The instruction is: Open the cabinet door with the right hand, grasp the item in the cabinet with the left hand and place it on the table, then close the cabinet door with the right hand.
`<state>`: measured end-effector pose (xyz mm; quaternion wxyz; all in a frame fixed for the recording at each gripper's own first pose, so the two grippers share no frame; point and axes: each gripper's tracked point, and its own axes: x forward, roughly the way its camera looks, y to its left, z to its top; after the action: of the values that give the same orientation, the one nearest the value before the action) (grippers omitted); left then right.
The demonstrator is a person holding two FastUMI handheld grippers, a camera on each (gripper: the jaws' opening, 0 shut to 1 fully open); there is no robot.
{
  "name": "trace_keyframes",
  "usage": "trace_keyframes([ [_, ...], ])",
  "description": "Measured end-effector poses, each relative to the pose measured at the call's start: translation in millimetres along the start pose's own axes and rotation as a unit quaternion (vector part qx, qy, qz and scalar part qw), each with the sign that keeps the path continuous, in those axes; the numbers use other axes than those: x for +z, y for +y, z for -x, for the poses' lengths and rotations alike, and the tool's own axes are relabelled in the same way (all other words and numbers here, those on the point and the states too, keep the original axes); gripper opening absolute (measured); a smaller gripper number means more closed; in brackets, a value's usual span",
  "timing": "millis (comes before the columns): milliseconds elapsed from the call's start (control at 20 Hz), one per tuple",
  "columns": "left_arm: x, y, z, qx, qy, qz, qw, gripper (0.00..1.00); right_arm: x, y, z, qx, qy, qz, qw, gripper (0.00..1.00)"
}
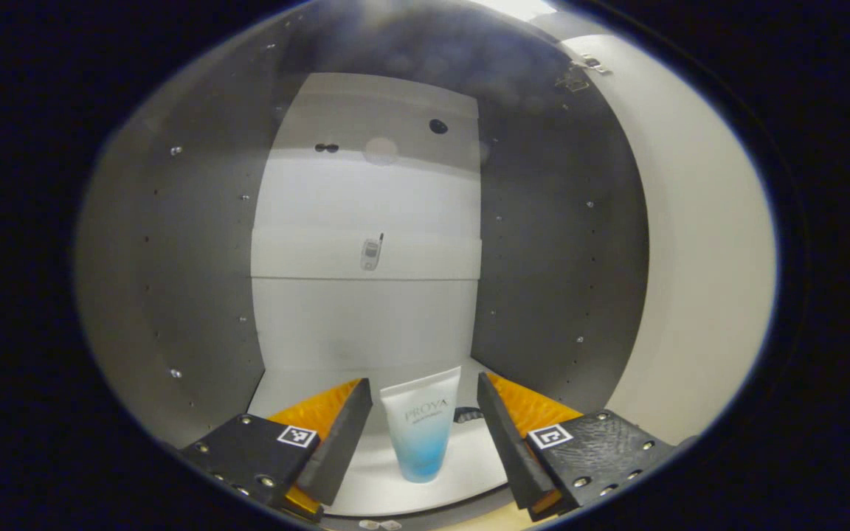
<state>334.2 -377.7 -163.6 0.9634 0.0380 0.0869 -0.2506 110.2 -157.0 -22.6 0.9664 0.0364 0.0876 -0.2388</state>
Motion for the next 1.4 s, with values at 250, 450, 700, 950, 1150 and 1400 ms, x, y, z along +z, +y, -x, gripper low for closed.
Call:
trace_keyframes([
  [250, -8.7, 3.4, -5.3, 0.004, 0.011, 0.002, 1.0, 0.6, -3.3, 2.5, -10.4, 0.001, 0.0, -0.004, 1.0, 0.98],
  [450, -12.1, -1.4, -6.2, -0.01, 0.016, -0.008, 1.0, 0.48, -1.7, -0.2, -13.6, -0.007, -0.005, 0.0, 1.0, 0.98],
  [700, -9.1, -6.6, -5.3, -0.001, 0.01, -0.058, 0.998, 0.17, -1.9, 1.4, -15.2, -0.008, -0.008, -0.005, 1.0, 0.98],
  [950, -9.3, -9.8, -1.4, -0.005, 0.008, -0.037, 0.999, 0.13, -2.9, 1.1, -14.7, -0.009, -0.004, 0.0, 1.0, 0.98],
  [1150, -0.5, -3.8, 16.1, -0.003, -0.002, -0.016, 1.0, 0.13, -2.1, 1.5, -13.5, -0.009, -0.005, -0.001, 1.0, 0.98],
  [1400, 30.3, 7.4, 63.3, -0.003, -0.024, -0.006, 1.0, 0.13, 0.5, 8.2, -3.2, -0.002, -0.011, -0.004, 1.0, 0.98],
])
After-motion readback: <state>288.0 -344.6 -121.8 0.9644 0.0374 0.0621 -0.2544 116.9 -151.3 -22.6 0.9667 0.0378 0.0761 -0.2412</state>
